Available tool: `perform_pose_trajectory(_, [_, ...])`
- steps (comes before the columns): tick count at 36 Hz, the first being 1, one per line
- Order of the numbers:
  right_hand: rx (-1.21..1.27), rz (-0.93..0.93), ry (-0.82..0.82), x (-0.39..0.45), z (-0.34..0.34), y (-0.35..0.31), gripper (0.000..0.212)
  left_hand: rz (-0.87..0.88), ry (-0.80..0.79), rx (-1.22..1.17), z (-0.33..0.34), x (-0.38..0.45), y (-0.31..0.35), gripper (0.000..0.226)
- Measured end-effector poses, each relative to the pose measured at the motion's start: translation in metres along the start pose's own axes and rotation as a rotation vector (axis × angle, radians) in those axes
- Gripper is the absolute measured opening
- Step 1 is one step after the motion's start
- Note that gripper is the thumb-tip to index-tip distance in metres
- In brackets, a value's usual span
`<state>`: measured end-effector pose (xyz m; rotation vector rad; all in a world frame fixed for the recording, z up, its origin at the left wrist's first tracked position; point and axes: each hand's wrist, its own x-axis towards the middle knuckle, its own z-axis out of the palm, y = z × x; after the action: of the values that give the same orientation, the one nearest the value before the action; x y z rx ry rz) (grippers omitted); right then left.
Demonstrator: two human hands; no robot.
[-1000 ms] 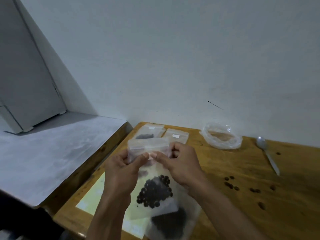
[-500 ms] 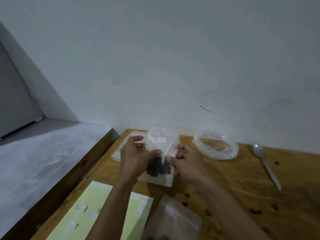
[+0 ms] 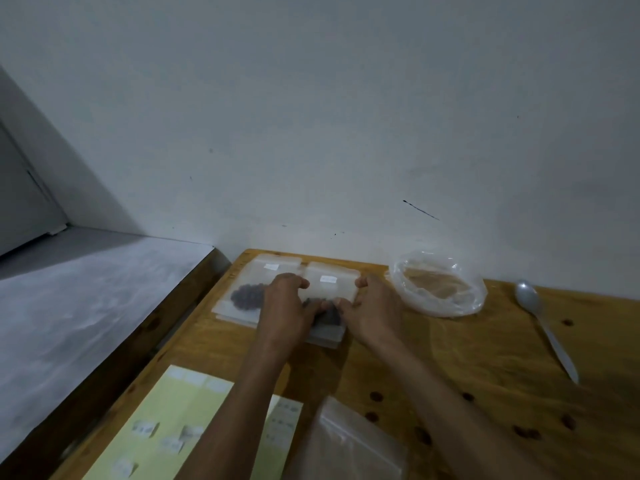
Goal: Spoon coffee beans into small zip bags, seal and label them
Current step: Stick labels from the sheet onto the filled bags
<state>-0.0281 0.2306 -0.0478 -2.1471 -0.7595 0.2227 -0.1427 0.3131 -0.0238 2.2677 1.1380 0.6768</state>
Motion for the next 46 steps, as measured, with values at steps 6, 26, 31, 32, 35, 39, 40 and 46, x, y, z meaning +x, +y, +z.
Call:
perform_pose_trajectory(6, [0.042, -0.114, -0.061, -0.033, -0.032, -0.01, 0.03, 0.058, 0.02, 0.016, -0.031, -0.035, 0.001, 0.053])
perform_pose_trajectory(26, [-0.468, -0.196, -0.312, -0.165, -0.097, 0.0, 0.047, -0.075, -0.172, 0.042, -0.029, -0.157, 0.009, 0.017])
perform_pose_trajectory(31, [-0.518, -0.18, -0.299, -0.169, -0.099, 0.004, 0.046, -0.024, -0.186, 0.259, -0.023, -0.162, 0.01, 0.033])
perform_pose_trajectory(32, [-0.523, -0.181, -0.295, -0.17, -0.1, 0.004, 0.043, -0.033, -0.197, 0.278, -0.022, -0.162, 0.011, 0.033])
perform_pose_trajectory(35, [-0.51, -0.177, -0.278, -0.172, -0.097, 0.007, 0.037, -0.083, -0.233, 0.28, -0.019, -0.163, 0.014, 0.035])
perform_pose_trajectory(39, [-0.464, -0.156, -0.245, -0.173, -0.094, 0.01, 0.038, -0.16, -0.243, 0.106, -0.021, -0.163, 0.02, 0.03])
perform_pose_trajectory(40, [-0.457, -0.15, -0.241, -0.173, -0.094, 0.011, 0.039, -0.161, -0.233, 0.048, -0.023, -0.164, 0.022, 0.025])
perform_pose_trajectory(46, [-0.175, -0.11, -0.248, -0.165, -0.107, 0.014, 0.028, -0.137, -0.14, -0.495, -0.049, -0.174, 0.022, 0.017])
